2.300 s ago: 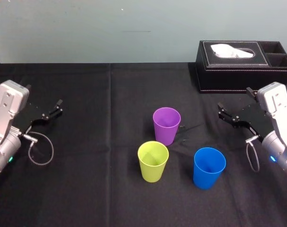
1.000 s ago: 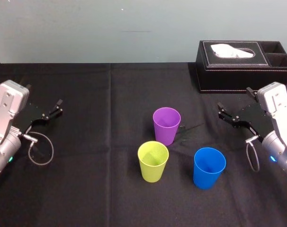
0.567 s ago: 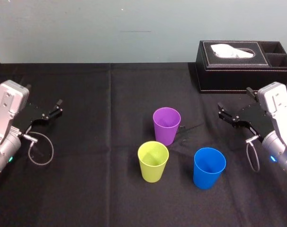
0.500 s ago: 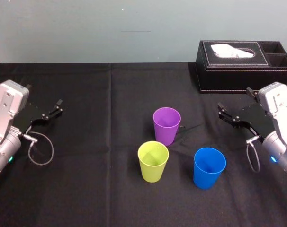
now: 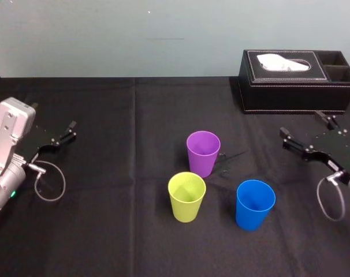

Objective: Stack the three plastic cups sequentially using one hand.

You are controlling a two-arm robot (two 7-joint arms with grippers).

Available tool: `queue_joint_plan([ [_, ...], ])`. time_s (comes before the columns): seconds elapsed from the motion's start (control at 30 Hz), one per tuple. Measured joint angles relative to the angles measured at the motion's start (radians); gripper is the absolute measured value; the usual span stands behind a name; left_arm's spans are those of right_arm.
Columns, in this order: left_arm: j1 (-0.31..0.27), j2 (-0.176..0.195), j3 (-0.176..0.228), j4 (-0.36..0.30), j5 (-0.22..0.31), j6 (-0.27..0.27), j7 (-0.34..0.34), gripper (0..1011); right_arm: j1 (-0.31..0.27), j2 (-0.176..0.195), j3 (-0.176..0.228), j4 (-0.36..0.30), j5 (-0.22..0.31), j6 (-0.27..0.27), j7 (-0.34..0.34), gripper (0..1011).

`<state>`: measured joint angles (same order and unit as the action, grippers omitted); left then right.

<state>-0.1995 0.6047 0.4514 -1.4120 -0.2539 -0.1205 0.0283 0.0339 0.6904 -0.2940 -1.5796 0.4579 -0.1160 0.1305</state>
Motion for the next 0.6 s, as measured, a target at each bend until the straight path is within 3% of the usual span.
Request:
queue_joint_plan([
  [0.33,0.0,0.0,0.0,0.0,0.0,0.0,0.0,1011,-0.098,0.093,0.092,-0.098,0.172,0.029,0.214,1004],
  [0.6,0.0,0.0,0.0,0.0,0.0,0.0,0.0,1011,-0.147,0.141,0.138,-0.133,0.256,0.037,0.354,1004],
])
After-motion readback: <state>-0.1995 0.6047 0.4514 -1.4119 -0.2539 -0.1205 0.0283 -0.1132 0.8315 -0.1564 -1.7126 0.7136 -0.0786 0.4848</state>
